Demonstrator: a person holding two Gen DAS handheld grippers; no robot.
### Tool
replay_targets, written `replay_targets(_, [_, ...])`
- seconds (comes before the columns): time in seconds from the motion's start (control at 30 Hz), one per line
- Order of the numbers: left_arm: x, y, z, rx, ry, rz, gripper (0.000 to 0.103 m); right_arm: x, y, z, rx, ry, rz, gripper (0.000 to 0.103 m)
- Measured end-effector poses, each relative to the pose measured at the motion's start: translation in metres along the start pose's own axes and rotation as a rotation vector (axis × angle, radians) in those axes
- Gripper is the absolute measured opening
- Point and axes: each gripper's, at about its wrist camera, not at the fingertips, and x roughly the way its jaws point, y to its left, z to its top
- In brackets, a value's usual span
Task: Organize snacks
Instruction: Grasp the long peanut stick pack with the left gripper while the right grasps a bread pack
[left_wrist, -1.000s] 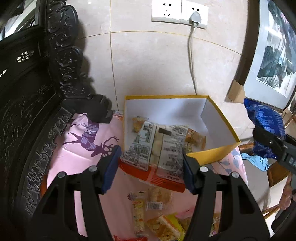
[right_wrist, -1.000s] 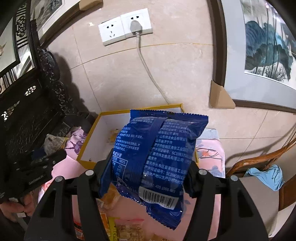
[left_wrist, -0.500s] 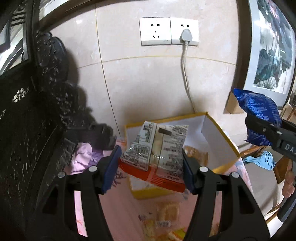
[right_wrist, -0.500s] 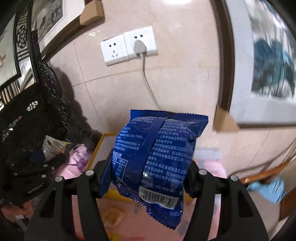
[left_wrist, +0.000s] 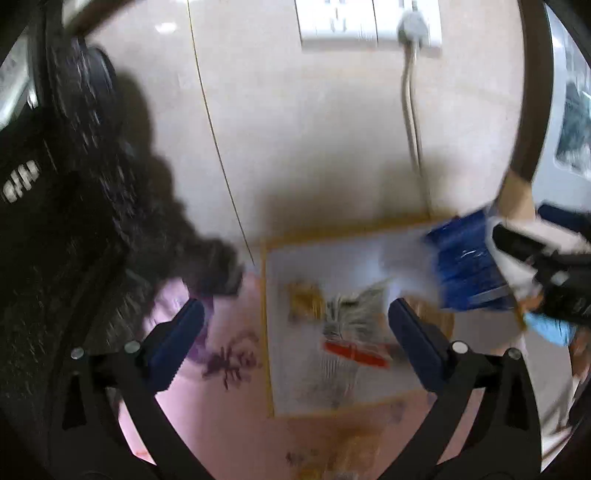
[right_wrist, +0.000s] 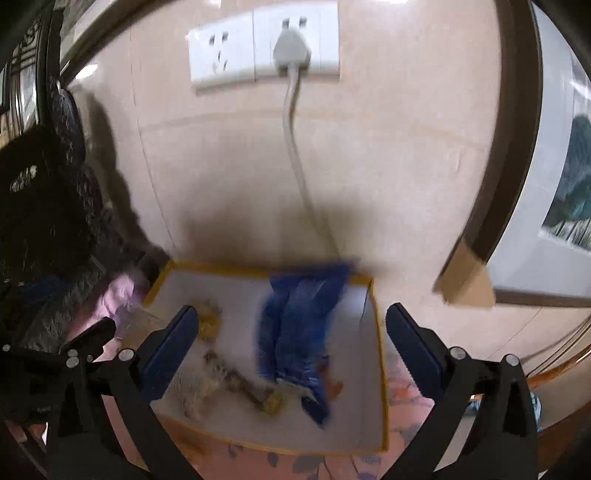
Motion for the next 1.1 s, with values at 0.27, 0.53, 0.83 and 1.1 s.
replay_targets(0.27, [0.012,0.052,-0.152,-0.145,0.242,0.138,0.101,0.009,0.050,-0.121,0.050,0.269,0.205,0.102])
replay_targets(0.53, [0.023,0.032,-0.226,-0.082,0.318,0.006,0.101,0.089,0.117,-0.188,0.031,0.511,0.177,0.102])
replay_targets(0.83, [0.052,0.021,-0.232,-0.148,0.284,-0.095,0.101,0.105,0.119,-0.204,0.051,0.490,0.115,0.068])
replay_targets(1.1, [0.049,0.019,-0.229,-0.110,0.274,-0.077,0.028,0.074,0.084,-0.206,0.133,0.520,0.119,0.055])
